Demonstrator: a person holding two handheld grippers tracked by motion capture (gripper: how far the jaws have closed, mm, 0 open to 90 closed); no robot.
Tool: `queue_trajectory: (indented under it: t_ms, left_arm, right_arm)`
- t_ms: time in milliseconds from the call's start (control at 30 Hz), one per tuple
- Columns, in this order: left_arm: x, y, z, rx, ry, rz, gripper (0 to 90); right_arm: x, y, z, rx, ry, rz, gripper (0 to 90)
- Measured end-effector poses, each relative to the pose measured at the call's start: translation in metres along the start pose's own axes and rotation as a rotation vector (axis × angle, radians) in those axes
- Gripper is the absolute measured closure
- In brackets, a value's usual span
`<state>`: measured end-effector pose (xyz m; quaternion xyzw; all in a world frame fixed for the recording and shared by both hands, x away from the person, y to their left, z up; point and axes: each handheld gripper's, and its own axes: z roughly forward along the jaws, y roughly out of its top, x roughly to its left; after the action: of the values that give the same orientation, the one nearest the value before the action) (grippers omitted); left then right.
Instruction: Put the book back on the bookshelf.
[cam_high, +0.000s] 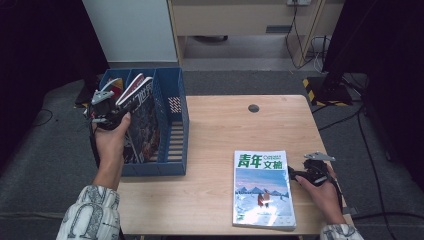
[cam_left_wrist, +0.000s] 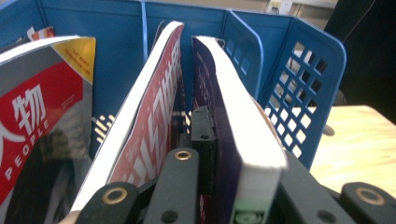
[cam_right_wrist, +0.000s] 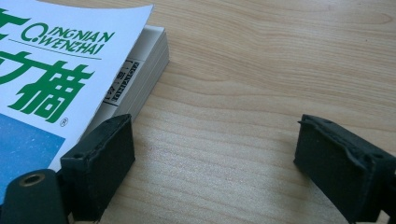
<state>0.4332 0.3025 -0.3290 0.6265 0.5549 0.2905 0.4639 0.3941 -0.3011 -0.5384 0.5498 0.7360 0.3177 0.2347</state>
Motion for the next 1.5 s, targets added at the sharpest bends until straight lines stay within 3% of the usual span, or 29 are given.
queue_trajectory:
  t_ms: [300,733,1167,1500]
  left_arm:
    - [0.003,-0.005,-0.013,0.045,-0.01,0.01,79.6]
    - [0.008,-0.009,-0.023,0.072,-0.023,0.01,77.7]
    - [0.008,-0.01,-0.022,0.091,-0.033,0.007,74.0]
    - [0.004,-0.01,-0.022,0.098,-0.04,0.039,81.9]
  right_arm:
    - [0.0,0.0,0.0,0.0,-0.002,0.002,12.0]
    - [0.0,0.0,0.0,0.002,-0.003,0.004,12.0]
    - [0.001,0.0,0.0,-0.002,-0.005,0.008,12.1]
    - [0.001,0.0,0.0,-0.002,-0.005,0.008,12.1]
